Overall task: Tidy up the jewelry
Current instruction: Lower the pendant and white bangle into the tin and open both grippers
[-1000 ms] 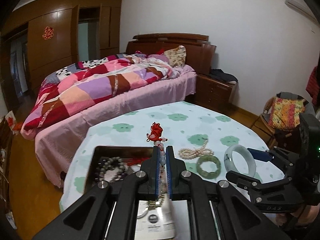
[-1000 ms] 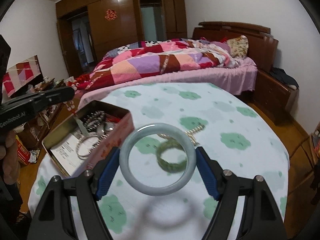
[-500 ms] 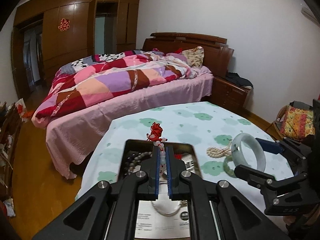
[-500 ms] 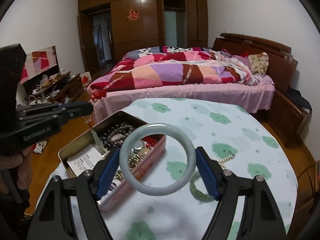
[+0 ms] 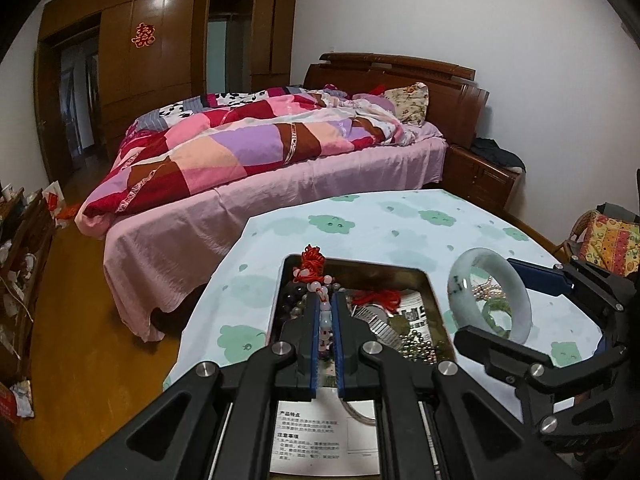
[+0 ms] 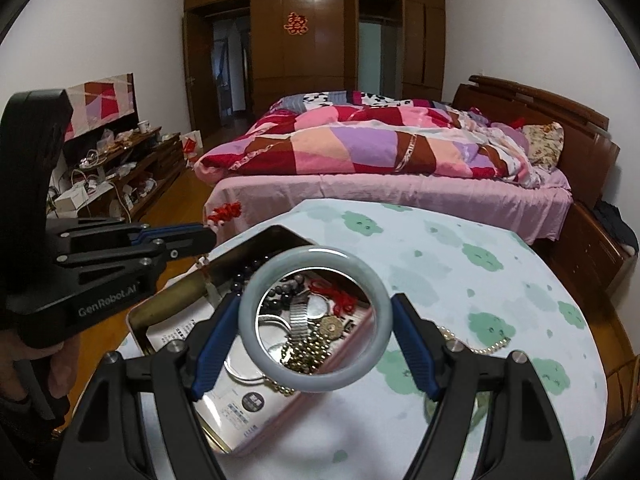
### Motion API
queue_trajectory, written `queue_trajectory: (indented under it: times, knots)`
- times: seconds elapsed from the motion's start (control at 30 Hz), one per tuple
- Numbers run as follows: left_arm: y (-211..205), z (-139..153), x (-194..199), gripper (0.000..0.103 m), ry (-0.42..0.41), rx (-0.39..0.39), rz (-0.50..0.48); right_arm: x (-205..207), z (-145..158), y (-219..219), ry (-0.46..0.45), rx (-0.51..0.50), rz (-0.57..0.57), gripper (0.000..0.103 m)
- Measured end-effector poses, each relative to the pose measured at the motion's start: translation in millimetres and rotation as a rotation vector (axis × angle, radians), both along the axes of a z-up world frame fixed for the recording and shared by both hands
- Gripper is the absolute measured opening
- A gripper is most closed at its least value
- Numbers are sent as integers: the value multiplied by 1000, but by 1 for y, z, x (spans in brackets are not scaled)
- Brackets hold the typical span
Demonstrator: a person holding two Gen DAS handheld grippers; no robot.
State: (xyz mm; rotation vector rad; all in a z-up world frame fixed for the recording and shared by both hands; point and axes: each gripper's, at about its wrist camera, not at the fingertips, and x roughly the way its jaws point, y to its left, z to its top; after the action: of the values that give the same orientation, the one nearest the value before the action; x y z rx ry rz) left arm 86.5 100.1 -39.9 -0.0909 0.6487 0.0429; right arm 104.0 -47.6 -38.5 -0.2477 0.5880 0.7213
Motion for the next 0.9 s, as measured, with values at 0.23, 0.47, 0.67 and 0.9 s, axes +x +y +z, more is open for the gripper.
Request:
queue_trajectory:
  times: [0.23, 0.47, 0.67, 0.9]
  knots:
    - [6, -7, 2, 5, 14, 2, 14, 1, -5, 15, -8, -18, 20, 78]
    - [10, -18, 8, 5, 46, 2, 17, 8, -17, 23, 9, -42, 20, 78]
    - [11, -28, 13, 5, 77, 6, 8, 9, -26, 27, 29, -61, 20, 78]
    - [13, -38, 17, 5, 104, 3, 7, 11, -37, 34, 56, -93, 28, 78]
